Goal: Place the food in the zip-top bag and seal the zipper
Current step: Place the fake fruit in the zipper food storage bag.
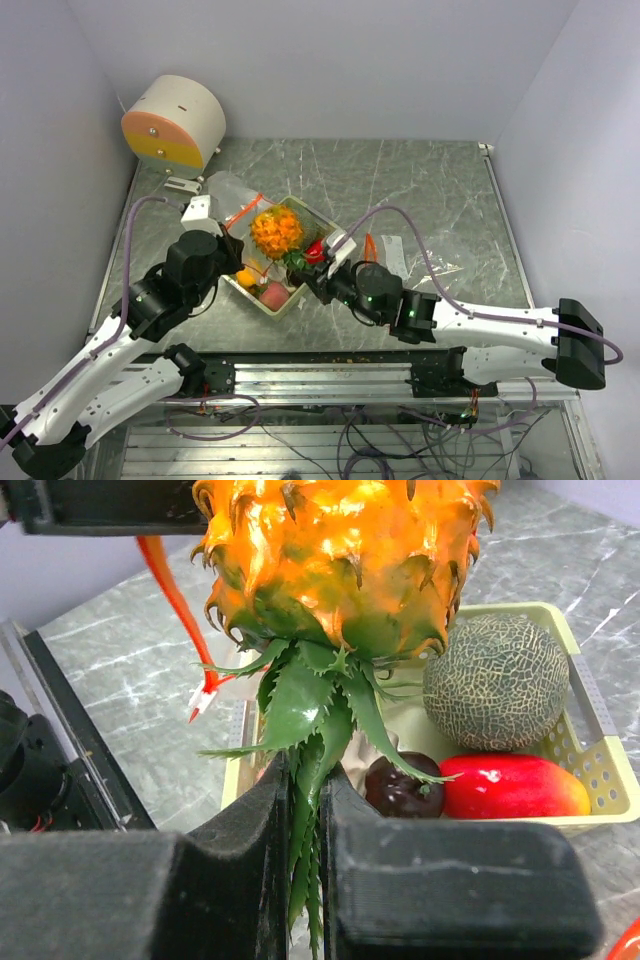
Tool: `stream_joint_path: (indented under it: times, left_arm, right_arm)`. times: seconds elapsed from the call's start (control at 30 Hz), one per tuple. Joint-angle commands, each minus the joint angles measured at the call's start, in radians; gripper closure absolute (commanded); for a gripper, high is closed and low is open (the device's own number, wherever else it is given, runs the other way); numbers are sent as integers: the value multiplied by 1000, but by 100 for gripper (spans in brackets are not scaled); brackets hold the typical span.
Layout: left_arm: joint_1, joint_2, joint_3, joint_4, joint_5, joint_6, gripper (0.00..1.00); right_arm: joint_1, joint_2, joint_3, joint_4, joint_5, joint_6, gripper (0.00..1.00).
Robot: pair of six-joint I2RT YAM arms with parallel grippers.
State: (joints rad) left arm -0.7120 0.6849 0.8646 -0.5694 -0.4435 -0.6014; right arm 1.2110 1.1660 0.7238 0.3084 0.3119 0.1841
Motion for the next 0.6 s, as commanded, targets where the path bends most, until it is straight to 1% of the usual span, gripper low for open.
stream_joint_path:
  times: [0.0, 0.2, 0.37, 0.57]
  left_arm:
    - [5, 6, 15, 29, 6, 12, 93]
    - [5, 11, -14, 46, 6, 2, 93]
    - [4, 13, -17, 48, 8, -1, 93]
    - [5, 10, -16, 53, 18, -3, 93]
  right_arm:
    - [90, -23, 12, 5, 173, -83, 100]
    - [121, -148, -39, 84, 107, -85, 100]
    - [122, -239, -92, 189, 14, -72, 100]
    - [122, -220, -83, 231, -107, -67, 100]
